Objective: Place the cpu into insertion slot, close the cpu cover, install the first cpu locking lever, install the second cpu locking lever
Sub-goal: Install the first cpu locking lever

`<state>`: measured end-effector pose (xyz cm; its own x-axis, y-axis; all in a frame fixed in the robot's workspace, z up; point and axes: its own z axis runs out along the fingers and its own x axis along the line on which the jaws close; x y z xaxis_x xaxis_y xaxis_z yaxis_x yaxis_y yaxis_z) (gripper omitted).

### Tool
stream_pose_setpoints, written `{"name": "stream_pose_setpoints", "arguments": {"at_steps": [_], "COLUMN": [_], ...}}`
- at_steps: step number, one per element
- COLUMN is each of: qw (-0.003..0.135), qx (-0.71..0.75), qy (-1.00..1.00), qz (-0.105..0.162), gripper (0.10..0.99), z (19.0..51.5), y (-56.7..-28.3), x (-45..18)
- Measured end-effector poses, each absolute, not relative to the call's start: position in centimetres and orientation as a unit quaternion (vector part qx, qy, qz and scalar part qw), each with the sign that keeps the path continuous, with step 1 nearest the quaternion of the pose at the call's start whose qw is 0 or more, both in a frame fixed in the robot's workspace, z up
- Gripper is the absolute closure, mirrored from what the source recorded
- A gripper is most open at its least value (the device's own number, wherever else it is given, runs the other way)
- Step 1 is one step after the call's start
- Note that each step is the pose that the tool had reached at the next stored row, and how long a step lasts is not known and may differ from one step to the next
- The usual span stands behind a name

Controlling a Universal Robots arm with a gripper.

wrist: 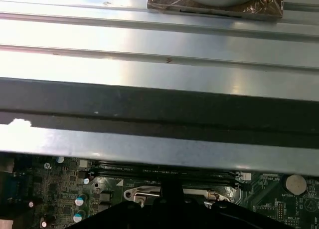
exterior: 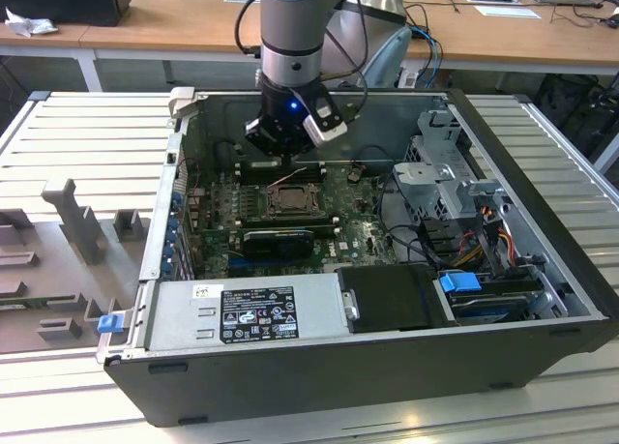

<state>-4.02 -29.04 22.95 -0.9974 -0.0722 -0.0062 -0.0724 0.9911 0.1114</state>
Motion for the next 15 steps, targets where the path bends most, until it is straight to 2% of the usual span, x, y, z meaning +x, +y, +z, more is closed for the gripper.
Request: {"name": "stream_pose_setpoints", "arguments": {"at_steps": [10, 15], "qw": [0.001, 0.006], "qx": [-0.037, -0.037], "qy": [0.998, 0.998], "qz": [0.056, 0.056], "gripper": [0.98, 0.98], "z": [22.6, 22.2], "y": [-28.8, -28.9], "x": [-2.5, -2.5]}}
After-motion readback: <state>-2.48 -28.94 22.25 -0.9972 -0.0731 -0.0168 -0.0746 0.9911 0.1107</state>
